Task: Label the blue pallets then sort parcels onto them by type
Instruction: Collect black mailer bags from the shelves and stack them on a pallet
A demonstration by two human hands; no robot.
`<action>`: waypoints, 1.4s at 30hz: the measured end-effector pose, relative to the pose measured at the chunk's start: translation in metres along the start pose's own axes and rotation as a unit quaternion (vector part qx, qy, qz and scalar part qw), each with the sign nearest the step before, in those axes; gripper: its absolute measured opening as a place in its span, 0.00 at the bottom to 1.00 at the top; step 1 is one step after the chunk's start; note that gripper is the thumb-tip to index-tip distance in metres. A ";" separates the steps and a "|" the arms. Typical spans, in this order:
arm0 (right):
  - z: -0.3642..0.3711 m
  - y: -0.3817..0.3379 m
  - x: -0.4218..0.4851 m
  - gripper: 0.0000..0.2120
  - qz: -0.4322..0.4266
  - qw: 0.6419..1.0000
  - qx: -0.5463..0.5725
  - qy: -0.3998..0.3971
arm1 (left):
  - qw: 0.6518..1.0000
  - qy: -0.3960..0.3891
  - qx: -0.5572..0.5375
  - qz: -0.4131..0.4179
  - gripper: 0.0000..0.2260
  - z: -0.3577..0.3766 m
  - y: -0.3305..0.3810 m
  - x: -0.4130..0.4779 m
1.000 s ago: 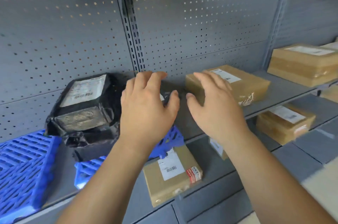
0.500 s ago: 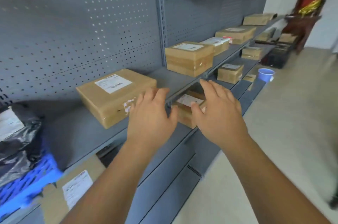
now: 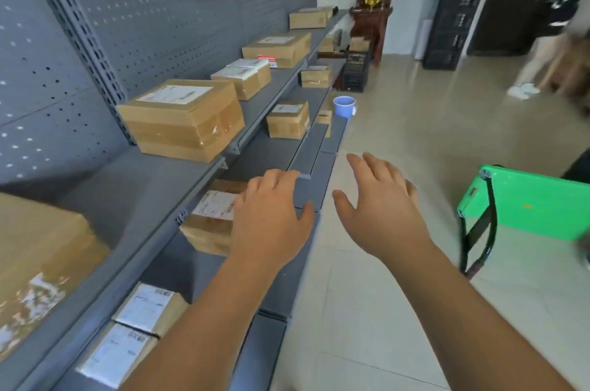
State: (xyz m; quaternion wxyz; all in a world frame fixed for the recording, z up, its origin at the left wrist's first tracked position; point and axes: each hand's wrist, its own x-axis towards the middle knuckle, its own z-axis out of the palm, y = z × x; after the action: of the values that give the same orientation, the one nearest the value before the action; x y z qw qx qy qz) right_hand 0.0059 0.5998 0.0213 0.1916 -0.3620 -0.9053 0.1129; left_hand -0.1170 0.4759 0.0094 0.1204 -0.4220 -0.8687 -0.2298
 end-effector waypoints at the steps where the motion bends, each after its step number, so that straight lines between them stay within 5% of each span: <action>1: 0.003 0.004 0.013 0.30 0.011 1.000 -0.009 0.001 | 1.000 -0.006 -0.010 0.009 0.23 0.008 0.000 0.017; 18: 0.035 0.092 0.191 0.30 0.184 0.980 -0.065 0.027 | 0.983 -0.089 -0.076 0.142 0.23 0.139 0.044 0.244; 33: 0.039 0.262 0.447 0.30 0.145 0.989 -0.026 0.009 | 0.989 -0.076 -0.044 0.118 0.23 0.277 0.159 0.475; 42: 0.078 0.325 0.590 0.30 0.126 0.991 -0.022 -0.023 | 0.992 -0.085 -0.040 0.081 0.25 0.364 0.167 0.605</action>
State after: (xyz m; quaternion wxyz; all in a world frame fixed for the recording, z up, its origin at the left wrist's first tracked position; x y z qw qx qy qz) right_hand -0.2211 1.2386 -0.0038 0.1466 -0.4746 -0.8588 0.1251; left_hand -0.3633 1.1583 -0.0116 0.0475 -0.5131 -0.8290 -0.2173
